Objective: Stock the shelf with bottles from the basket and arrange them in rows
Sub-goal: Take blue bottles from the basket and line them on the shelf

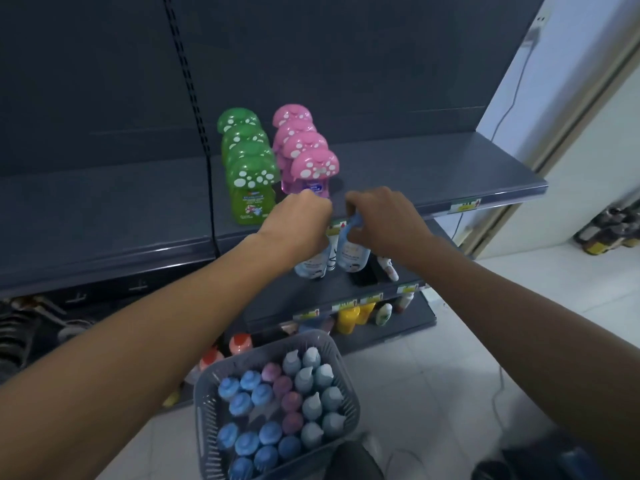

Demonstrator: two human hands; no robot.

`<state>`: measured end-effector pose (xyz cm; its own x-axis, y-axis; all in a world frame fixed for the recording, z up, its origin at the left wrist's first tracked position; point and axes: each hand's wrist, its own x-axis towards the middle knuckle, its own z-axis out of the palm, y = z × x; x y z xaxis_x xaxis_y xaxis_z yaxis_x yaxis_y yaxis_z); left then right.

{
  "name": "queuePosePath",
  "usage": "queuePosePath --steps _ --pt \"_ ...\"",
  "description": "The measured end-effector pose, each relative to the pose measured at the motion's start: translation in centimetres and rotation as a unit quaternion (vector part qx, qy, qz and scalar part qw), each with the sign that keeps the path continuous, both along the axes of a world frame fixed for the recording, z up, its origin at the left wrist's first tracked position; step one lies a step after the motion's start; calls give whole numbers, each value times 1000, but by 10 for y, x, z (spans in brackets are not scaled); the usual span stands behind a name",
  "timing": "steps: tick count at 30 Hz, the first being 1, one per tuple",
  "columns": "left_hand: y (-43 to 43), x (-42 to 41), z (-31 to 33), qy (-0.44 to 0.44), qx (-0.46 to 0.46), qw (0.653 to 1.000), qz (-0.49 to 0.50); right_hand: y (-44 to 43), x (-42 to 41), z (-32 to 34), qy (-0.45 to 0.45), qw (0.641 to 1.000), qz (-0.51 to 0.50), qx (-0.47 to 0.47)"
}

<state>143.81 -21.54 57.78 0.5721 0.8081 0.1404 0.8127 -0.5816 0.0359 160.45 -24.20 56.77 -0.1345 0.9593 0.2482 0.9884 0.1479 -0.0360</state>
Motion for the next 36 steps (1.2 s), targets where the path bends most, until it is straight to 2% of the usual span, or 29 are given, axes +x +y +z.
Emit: queuePosePath --steps 7,14,17,26,36 --pt "44 63 20 -42 -20 999 -8 64 65 30 55 998 -7 -8" --pt "100 128 37 -36 -22 999 34 158 123 53 33 998 39 -33" --pt "126 147 46 -61 -40 995 69 197 139 57 36 996 63 -57" --pt "185 164 54 -89 -41 984 150 280 149 52 87 986 123 -76" --pt "226 153 35 -102 -47 969 221 334 132 42 87 979 158 -93"
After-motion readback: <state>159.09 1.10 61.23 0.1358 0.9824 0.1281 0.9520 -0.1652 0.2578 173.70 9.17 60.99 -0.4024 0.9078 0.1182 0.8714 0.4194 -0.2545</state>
